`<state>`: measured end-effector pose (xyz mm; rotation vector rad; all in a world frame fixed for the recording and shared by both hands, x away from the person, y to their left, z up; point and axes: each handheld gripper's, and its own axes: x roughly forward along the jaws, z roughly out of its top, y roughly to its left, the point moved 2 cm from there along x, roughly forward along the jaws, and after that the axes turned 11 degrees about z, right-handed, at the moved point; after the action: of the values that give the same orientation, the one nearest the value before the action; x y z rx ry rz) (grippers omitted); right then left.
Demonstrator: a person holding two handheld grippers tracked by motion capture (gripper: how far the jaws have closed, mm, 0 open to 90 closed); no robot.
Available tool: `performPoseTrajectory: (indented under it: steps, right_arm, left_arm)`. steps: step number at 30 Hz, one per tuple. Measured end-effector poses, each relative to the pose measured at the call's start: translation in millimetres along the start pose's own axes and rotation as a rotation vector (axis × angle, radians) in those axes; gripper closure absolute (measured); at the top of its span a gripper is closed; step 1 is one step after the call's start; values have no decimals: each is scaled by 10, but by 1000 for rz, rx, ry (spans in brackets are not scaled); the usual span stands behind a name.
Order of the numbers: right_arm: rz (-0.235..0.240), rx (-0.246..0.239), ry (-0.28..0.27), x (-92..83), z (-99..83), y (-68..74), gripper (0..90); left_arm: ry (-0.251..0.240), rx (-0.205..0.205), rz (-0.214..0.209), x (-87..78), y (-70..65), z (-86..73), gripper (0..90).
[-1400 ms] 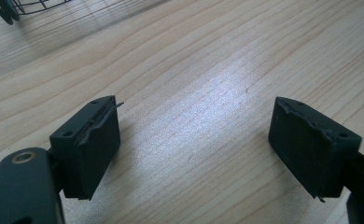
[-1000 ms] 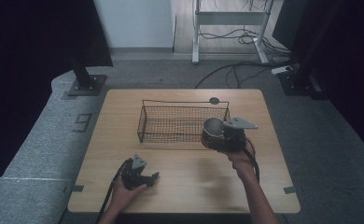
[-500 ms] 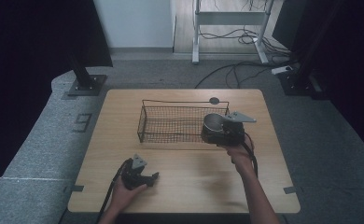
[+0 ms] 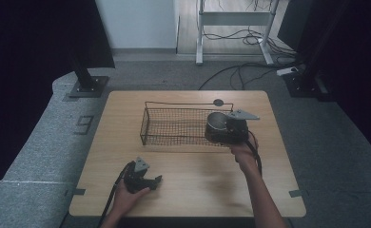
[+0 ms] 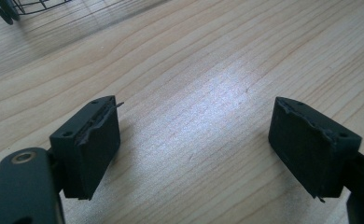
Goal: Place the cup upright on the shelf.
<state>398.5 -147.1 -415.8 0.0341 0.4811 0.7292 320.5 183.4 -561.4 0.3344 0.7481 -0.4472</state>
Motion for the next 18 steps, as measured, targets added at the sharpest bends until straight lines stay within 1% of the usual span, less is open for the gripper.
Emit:
performPoseTrajectory:
  steps: [5, 8, 18]
  right_arm:
    - [-12, 2, 4, 53, 47, -43, 184]
    - [-19, 1, 17, 102, 60, -63, 184]
    - [-22, 0, 20, 193, 161, -101, 184]
  left_arm:
    - [0, 0, 0, 0, 0, 0, 166]
    - [0, 0, 0, 0, 0, 0, 166]
    - [-2, -3, -1, 2, -2, 0, 166]
